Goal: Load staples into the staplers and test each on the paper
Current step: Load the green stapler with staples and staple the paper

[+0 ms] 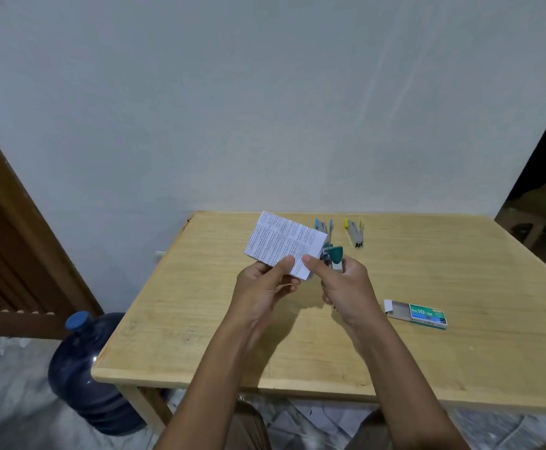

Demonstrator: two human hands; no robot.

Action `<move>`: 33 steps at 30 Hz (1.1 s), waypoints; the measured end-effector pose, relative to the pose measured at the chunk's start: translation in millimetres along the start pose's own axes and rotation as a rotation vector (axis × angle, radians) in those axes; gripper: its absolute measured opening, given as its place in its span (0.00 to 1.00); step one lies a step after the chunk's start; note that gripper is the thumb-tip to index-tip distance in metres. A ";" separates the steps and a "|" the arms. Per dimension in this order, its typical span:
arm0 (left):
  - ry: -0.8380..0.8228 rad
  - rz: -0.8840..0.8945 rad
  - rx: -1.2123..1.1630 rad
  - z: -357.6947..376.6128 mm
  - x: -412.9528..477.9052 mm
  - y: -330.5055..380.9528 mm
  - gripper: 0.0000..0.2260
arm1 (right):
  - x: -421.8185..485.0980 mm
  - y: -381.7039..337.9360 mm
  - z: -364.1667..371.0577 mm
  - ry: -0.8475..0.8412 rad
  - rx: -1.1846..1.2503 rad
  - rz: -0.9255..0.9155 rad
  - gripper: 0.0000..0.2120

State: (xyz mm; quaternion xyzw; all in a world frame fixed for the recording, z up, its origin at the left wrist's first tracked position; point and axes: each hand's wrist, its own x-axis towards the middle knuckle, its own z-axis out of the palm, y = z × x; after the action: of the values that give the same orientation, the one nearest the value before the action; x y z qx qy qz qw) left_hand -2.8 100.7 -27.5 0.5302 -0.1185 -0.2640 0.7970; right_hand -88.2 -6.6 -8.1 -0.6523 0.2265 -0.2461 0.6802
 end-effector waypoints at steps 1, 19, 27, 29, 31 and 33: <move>0.017 0.017 0.001 -0.7 1.0 -0.2 0.06 | -0.5 -0.4 -1.4 -0.008 -0.011 -0.006 0.04; 0.019 0.061 0.072 -2.9 3.9 -2.5 0.04 | -4.3 10.2 -2.0 -0.281 -0.126 -0.064 0.07; 0.066 0.127 0.114 -1.2 0.9 -7.8 0.07 | -6.8 10.3 1.6 -0.308 -0.128 -0.061 0.06; 0.103 0.190 0.180 -0.5 1.1 -8.1 0.06 | -7.4 11.2 2.2 -0.311 -0.129 -0.061 0.07; 0.140 0.266 0.248 1.4 1.2 -8.7 0.04 | -6.8 13.4 2.5 -0.310 -0.091 -0.052 0.09; 0.161 0.334 0.280 3.9 -0.3 -9.4 0.04 | -6.1 14.7 2.8 -0.313 -0.042 -0.042 0.13</move>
State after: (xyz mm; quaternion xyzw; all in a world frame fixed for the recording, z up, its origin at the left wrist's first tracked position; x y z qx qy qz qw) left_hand -7.7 95.0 -34.3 0.6281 -0.1762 -0.0661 0.7550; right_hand -90.6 -0.1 -22.7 -0.7012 0.1091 -0.1507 0.6883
